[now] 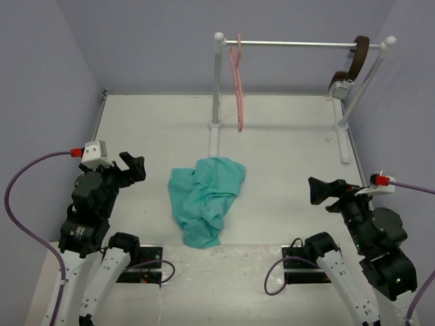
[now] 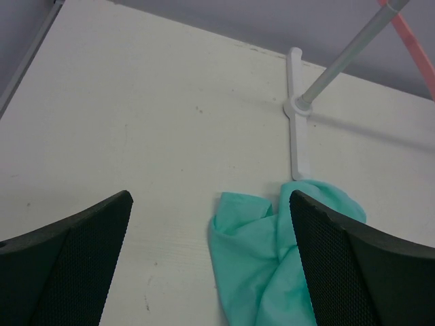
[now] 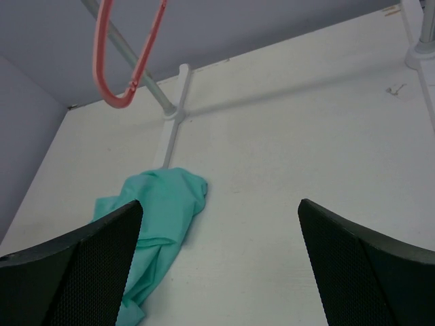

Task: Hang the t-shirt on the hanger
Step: Pick up the hanger from the clothesline.

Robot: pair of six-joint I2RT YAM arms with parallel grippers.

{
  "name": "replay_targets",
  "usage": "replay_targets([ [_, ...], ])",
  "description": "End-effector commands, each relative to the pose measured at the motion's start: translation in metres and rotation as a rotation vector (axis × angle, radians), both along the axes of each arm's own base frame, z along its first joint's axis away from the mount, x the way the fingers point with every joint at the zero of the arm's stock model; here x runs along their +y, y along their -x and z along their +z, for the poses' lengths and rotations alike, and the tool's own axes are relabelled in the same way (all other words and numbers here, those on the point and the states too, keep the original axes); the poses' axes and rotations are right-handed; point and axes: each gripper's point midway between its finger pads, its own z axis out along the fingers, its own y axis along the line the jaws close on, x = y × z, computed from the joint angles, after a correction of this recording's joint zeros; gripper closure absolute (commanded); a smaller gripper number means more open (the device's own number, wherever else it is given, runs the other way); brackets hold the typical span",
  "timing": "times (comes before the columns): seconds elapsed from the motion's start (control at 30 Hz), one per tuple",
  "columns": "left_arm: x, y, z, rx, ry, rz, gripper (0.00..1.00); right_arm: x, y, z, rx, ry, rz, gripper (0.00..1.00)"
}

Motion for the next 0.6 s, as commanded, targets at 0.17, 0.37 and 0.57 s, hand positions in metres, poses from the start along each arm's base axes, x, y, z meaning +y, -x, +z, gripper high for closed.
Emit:
replay_targets([
  [0.17,0.003,0.001,0.002,-0.010,0.019,0.025,0.00,0.017,0.009,0.035,-0.173,-0.088,0.100,0.01],
  [0.37,0.002,-0.002,-0.001,0.006,0.016,0.027,0.00,0.064,-0.008,0.063,-0.162,-0.086,0.325,0.01],
  [0.57,0.003,-0.003,-0.003,0.015,0.015,0.031,0.00,0.120,-0.093,0.077,0.013,-0.094,0.450,0.09],
])
